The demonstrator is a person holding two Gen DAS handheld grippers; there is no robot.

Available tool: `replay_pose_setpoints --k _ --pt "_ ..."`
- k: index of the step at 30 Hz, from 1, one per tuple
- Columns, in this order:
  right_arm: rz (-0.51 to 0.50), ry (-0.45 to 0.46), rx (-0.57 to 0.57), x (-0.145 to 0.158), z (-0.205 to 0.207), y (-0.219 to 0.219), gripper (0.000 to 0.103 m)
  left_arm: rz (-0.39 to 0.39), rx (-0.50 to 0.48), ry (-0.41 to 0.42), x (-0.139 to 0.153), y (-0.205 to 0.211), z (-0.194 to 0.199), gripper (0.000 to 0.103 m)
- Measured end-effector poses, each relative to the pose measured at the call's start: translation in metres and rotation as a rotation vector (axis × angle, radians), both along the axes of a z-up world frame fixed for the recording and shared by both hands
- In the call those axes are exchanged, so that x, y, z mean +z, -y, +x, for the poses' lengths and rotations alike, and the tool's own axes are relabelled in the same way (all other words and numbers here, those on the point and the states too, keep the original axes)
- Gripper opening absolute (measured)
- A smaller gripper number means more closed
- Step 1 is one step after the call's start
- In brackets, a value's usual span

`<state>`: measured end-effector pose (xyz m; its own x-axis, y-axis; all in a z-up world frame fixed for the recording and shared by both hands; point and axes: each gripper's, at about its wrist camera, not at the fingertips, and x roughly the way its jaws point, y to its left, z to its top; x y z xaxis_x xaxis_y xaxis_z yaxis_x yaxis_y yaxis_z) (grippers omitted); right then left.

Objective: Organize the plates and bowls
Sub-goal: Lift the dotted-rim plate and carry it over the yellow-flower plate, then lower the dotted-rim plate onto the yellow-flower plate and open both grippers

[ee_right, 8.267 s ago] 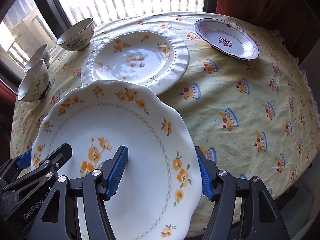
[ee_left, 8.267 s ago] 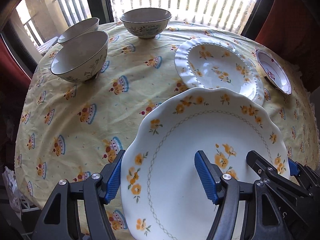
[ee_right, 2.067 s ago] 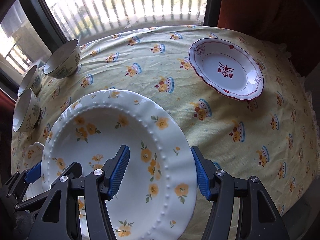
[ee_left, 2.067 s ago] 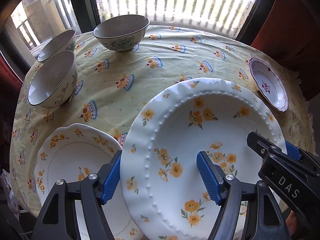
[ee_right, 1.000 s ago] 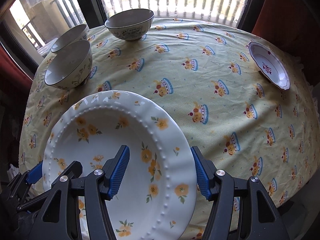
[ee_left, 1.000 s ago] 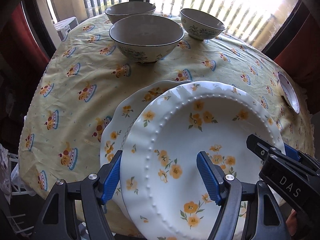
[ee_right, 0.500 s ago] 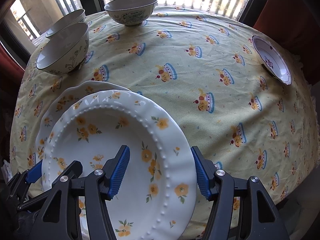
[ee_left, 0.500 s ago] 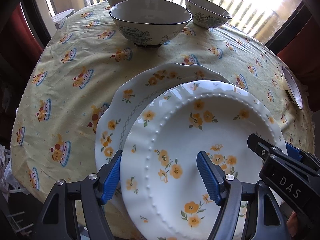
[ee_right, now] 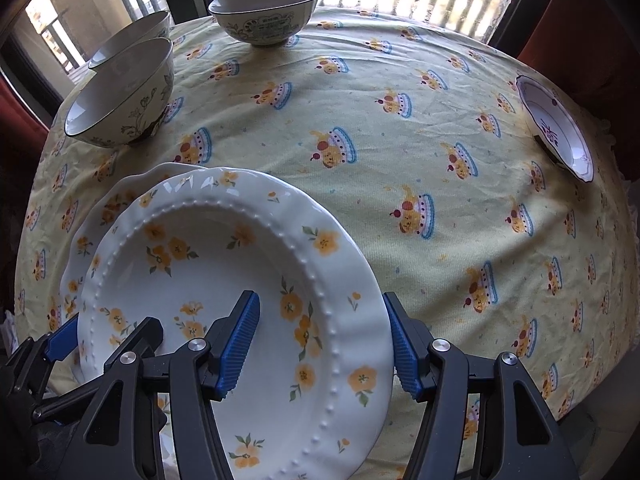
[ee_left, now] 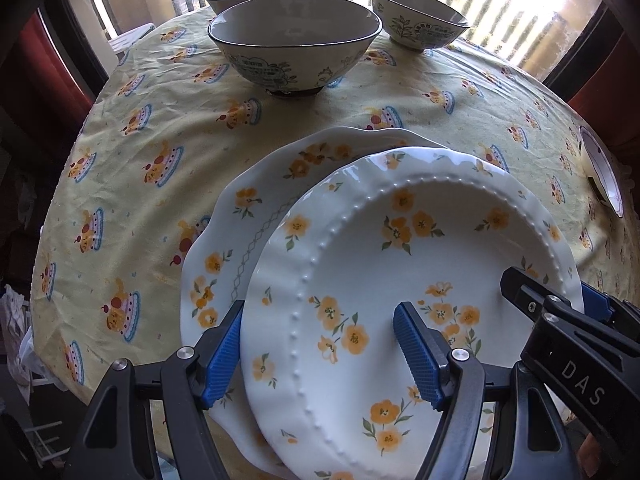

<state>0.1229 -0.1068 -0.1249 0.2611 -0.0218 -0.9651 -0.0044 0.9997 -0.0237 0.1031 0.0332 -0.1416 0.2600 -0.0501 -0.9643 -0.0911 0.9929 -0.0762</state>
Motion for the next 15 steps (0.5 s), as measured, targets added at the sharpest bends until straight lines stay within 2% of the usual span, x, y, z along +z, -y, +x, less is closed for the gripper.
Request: replay_pose_setpoints --k 5,10,13,15 --pt "0.026 -0.002 -0.006 -0.001 0.0 0.004 0.065 0.024 0.004 0.0 0.0 0.002 0.002 0.078" --pt "0.004 0.041 0.009 0.009 -0.004 0.003 0.065 0.048 -0.005 -0.015 0.001 0.002 0.006 0.078" --pt "0.012 0.022 -0.02 0.01 -0.01 0.009 0.065 0.069 -0.017 -0.03 0.004 -0.001 0.007 0.077" --pt "0.023 0.014 -0.04 0.009 -0.017 0.013 0.065 0.054 -0.029 -0.03 0.005 -0.005 0.006 0.077"
